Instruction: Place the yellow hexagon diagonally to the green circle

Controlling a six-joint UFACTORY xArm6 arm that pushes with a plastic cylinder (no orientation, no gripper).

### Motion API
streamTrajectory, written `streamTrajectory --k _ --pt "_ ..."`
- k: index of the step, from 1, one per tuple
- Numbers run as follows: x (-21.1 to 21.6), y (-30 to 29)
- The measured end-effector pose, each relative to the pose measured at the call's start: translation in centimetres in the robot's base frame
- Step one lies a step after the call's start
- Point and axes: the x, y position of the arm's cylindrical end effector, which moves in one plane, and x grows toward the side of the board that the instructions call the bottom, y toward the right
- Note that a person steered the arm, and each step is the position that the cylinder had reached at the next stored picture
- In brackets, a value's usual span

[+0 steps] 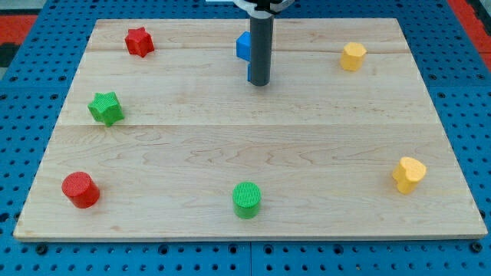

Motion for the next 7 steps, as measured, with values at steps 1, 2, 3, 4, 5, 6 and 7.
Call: streamTrajectory --k 1,2,3,4,5,6,7 --pt "-0.8 0.0" --pt "-1.5 0.0" --pt "-1.8 0.0" --pt "1.7 0.3" --pt "2.2 3.4" --pt "-0.1 2.5" --pt "-1.0 2.5"
